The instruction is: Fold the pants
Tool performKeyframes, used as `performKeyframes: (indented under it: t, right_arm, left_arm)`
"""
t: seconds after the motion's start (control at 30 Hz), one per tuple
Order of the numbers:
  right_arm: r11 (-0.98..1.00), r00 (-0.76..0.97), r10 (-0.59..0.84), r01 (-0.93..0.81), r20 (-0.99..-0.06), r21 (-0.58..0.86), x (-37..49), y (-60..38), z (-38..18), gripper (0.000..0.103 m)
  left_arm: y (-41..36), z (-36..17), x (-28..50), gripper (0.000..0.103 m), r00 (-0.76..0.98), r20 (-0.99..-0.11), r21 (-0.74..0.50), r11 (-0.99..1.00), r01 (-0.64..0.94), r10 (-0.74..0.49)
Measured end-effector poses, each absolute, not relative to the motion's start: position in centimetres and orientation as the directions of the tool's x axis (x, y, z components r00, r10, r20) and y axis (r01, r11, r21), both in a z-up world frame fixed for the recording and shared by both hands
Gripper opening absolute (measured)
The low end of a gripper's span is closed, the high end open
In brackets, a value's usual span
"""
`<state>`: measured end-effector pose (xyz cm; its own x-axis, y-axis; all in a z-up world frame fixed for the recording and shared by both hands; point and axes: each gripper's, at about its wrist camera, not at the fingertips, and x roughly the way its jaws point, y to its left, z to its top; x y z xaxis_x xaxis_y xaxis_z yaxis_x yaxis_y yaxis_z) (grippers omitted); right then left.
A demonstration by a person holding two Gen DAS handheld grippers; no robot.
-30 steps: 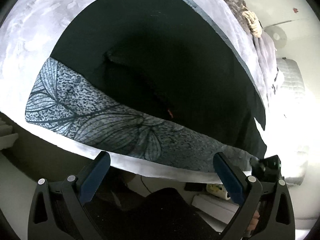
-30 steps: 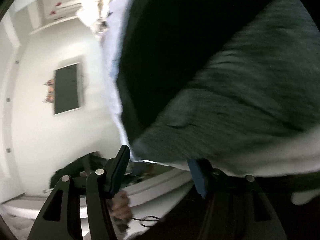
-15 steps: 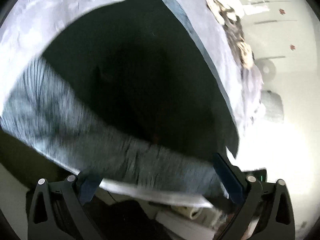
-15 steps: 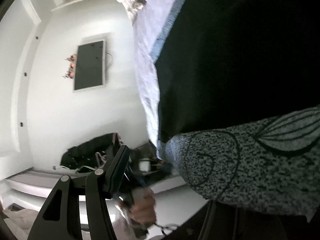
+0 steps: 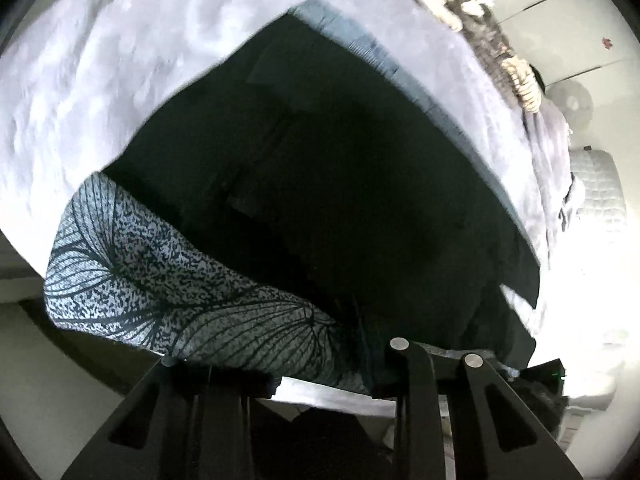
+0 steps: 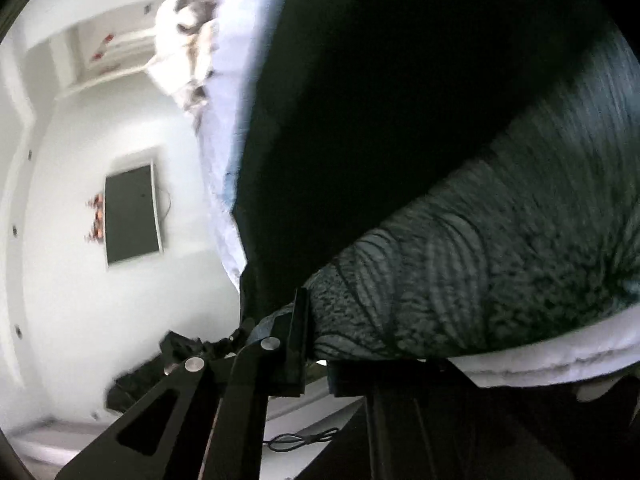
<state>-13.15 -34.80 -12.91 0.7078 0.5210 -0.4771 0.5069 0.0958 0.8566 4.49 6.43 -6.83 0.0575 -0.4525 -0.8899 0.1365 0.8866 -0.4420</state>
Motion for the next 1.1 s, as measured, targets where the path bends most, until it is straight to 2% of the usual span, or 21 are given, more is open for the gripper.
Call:
performKeyframes:
  t: [0.27,0.3,0.33,0.37,0.4,0.53,0.63,0.7,0.73,0.77,0.8,0.87,1.0,1.1]
  right_arm:
    - [0.350,0.700,0.485,0.394,-0.524,0.850,-4.5,-41.0,-4.5,0.008]
    - [0.377,0.690,0.479,0.396,-0.542,0.837,-3.1,-41.7,-4.2,0.008]
    - [0.403,0.676,0.474,0.403,-0.564,0.822,-1.5,-42.4,-4.3,0.008]
    - [0.432,0.660,0.463,0.416,-0.592,0.801,0.1,-43.1,-4.3,0.008]
    - [0.449,0.647,0.453,0.429,-0.613,0.784,2.0,-43.7,-4.3,0.008]
    - [0.448,0.606,0.442,0.489,-0.662,0.748,6.9,-46.1,-7.7,0.009]
    - [0.463,0.560,0.415,0.549,-0.717,0.696,9.8,-47.1,-11.2,0.012]
    - [0.464,0.503,0.408,0.605,-0.762,0.647,11.2,-47.6,-13.7,0.026]
    - [0.451,0.496,0.417,0.614,-0.761,0.648,11.5,-47.7,-14.5,0.029]
    - [0.434,0.504,0.413,0.623,-0.759,0.650,11.5,-47.7,-14.8,0.036]
    - [0.423,0.515,0.411,0.623,-0.752,0.658,11.4,-47.6,-14.5,0.056]
    - [0.429,0.530,0.410,0.606,-0.742,0.670,10.9,-47.4,-13.0,0.084]
    - [0.446,0.596,0.375,0.556,-0.710,0.702,5.9,-47.8,-8.4,0.084]
    - [0.368,0.630,0.290,0.622,-0.721,0.691,-1.0,-49.3,-6.2,0.084]
  left_arm:
    - [1.7,-1.4,11.4,0.032,0.201,-0.848,-0.443,0.864,0.240,-0.491]
    - [0.7,-1.5,12.9,0.039,0.209,-0.855,-0.421,0.870,0.255,-0.475]
    - [-0.3,-1.8,14.3,0.060,0.236,-0.869,-0.377,0.891,0.255,-0.435]
    - [-0.9,-1.9,15.5,0.067,0.283,-0.875,-0.330,0.911,0.246,-0.393]
    - [-1.2,-2.0,16.6,0.071,0.315,-0.871,-0.309,0.919,0.243,-0.376]
    - [-3.4,-5.0,21.8,0.073,0.301,-0.886,-0.277,0.923,0.267,-0.352]
    - [-4.8,-8.2,24.7,0.073,0.290,-0.915,-0.202,0.941,0.271,-0.280]
    - [-5.3,-9.8,26.2,0.073,0.290,-0.931,-0.142,0.954,0.265,-0.220]
    - [-5.4,-10.1,26.9,0.073,0.279,-0.938,-0.133,0.957,0.259,-0.206]
    - [-5.3,-9.9,27.2,0.073,0.280,-0.939,-0.129,0.959,0.253,-0.200]
    - [-5.3,-9.3,27.4,0.073,0.292,-0.936,-0.123,0.959,0.254,-0.197]
    - [-5.4,-7.6,27.3,0.073,0.329,-0.927,-0.086,0.958,0.274,-0.178]
    - [-7.5,-5.2,25.0,0.073,0.294,-0.928,-0.098,0.910,0.403,-0.230]
    - [-10.9,-4.7,21.5,0.073,0.206,-0.931,-0.158,0.840,0.519,-0.303]
